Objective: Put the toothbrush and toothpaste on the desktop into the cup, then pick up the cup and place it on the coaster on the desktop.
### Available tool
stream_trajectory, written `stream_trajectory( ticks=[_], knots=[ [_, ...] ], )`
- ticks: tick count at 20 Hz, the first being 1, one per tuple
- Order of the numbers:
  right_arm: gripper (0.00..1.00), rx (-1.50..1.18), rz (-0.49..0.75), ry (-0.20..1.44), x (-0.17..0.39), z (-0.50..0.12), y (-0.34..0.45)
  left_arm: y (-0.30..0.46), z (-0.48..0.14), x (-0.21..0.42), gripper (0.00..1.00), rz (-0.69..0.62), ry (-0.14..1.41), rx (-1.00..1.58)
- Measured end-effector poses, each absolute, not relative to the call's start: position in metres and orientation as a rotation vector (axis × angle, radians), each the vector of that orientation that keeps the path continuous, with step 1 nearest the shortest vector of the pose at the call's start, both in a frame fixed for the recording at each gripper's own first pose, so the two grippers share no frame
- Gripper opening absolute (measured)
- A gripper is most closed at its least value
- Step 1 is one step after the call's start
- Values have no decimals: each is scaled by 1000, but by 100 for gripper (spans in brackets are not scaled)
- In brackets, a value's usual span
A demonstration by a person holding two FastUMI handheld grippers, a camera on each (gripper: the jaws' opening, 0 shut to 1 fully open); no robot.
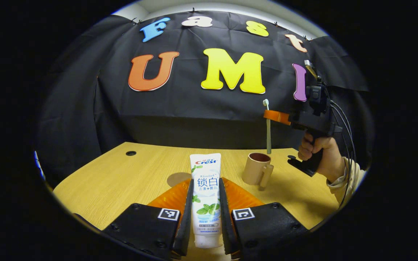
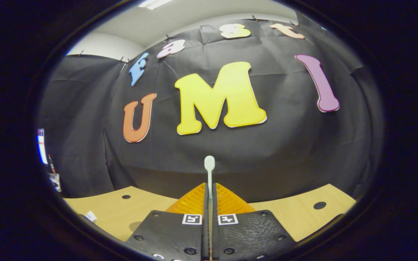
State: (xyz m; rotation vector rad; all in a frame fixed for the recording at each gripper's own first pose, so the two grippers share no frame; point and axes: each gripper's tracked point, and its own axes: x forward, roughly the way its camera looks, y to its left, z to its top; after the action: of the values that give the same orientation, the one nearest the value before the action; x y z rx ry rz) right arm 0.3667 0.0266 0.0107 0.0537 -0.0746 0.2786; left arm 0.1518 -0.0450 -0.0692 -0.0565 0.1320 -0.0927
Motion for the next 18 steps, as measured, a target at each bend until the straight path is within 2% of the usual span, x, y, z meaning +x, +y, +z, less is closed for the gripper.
stream_trajectory(
  ticks=[5, 15, 16, 18],
  knots=[
    [1, 81, 278, -2, 381, -25, 20, -52, -66, 157, 39, -107, 120, -53],
    [3, 50, 292, 74, 375, -48, 23, -62, -54, 169, 39, -115, 77, -16],
    [5, 53, 313, 84, 371, -50, 27, -63, -52, 170, 39, -117, 71, -13],
    [38, 45, 314, 92, 367, -52, 25, -68, -46, 171, 39, -129, 61, -14]
  ],
)
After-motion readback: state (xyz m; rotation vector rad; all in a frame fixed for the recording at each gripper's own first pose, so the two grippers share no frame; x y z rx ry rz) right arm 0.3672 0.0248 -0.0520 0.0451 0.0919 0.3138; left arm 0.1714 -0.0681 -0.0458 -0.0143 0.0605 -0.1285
